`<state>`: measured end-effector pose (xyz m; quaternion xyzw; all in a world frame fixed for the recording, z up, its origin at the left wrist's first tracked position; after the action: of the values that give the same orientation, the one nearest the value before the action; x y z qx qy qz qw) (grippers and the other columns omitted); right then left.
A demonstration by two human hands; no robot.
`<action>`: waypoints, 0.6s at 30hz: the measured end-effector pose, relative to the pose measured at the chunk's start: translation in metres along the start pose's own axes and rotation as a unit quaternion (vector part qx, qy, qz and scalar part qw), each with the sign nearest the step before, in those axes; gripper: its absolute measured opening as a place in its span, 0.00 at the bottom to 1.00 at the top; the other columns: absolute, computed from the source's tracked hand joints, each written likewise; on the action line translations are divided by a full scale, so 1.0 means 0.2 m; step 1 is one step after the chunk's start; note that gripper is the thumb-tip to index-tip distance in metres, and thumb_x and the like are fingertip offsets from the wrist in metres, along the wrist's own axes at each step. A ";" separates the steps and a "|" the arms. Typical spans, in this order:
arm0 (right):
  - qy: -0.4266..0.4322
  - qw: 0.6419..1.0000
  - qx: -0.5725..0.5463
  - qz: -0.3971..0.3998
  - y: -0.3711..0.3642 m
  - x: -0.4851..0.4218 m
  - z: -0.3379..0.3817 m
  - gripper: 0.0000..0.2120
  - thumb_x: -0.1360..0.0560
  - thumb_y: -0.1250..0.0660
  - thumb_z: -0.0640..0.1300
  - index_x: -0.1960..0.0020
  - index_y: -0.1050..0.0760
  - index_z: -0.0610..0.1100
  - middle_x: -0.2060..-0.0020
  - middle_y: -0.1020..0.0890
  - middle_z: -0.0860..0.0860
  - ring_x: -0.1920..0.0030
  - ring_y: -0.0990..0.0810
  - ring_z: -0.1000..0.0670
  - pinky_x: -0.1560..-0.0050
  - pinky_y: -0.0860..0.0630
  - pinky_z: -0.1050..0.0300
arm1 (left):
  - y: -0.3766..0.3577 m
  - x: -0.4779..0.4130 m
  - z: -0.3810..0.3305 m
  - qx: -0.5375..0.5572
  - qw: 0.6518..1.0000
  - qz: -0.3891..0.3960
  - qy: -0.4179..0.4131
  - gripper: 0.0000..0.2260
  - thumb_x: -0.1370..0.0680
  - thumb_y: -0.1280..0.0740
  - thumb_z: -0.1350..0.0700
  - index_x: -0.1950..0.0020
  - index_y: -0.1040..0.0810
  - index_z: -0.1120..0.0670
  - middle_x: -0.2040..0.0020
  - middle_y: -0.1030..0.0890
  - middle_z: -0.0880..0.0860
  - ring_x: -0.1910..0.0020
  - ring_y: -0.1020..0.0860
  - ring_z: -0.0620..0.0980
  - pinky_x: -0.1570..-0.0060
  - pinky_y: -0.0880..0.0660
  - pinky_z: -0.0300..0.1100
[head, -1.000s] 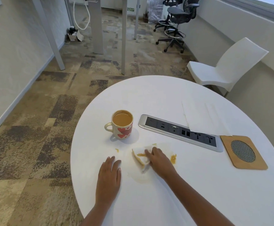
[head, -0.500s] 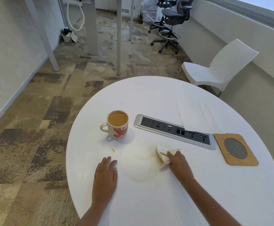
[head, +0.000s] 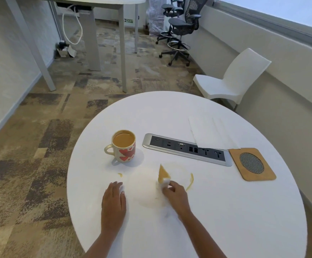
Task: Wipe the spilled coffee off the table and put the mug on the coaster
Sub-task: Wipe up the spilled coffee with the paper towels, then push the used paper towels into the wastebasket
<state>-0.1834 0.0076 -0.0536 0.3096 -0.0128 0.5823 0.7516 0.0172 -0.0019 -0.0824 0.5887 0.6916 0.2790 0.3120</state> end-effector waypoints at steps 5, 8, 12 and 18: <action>-0.064 0.950 -0.303 0.038 0.23 0.05 -0.03 0.10 0.22 0.43 0.34 0.56 0.23 0.37 0.67 0.21 0.47 0.67 0.22 0.53 0.66 0.26 0.62 | -0.07 0.03 -0.16 0.058 0.998 0.001 0.001 0.12 0.24 0.39 0.69 0.41 0.25 0.65 0.41 0.22 0.63 0.37 0.27 0.63 0.35 0.31 0.56; -0.044 0.933 -0.353 0.057 0.36 0.08 -0.07 0.11 0.20 0.45 0.37 0.48 0.24 0.38 0.61 0.20 0.47 0.60 0.22 0.52 0.59 0.27 0.59 | -0.15 0.06 -0.32 0.087 0.996 0.006 -0.028 0.11 0.24 0.39 0.69 0.42 0.25 0.65 0.42 0.22 0.63 0.38 0.26 0.63 0.35 0.31 0.56; -0.056 0.920 -0.388 0.027 0.58 0.11 -0.21 0.11 0.22 0.42 0.36 0.51 0.21 0.45 0.60 0.16 0.50 0.56 0.19 0.49 0.51 0.24 0.53 | -0.30 0.14 -0.58 0.141 0.987 0.031 -0.068 0.11 0.23 0.39 0.68 0.42 0.25 0.63 0.43 0.22 0.59 0.40 0.25 0.59 0.36 0.30 0.51; -0.062 0.932 -0.349 -0.081 1.11 0.22 -0.51 0.11 0.24 0.41 0.31 0.55 0.21 0.41 0.62 0.19 0.46 0.60 0.21 0.47 0.59 0.25 0.55 | -0.59 0.44 -1.07 0.198 0.969 0.087 -0.119 0.10 0.21 0.41 0.65 0.42 0.26 0.59 0.45 0.22 0.52 0.43 0.26 0.49 0.40 0.35 0.33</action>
<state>-0.3995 0.1231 -0.0191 0.0637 -0.2368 0.4581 0.8544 -0.2304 0.0625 -0.0420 0.7257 0.6371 0.0899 0.2438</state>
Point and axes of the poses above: each hand's wrist, its own x-axis away from the middle knuckle, its own y-axis out of the back of the hand, z = x × y, the point moved 5 cm from there along -x, towards the middle knuckle
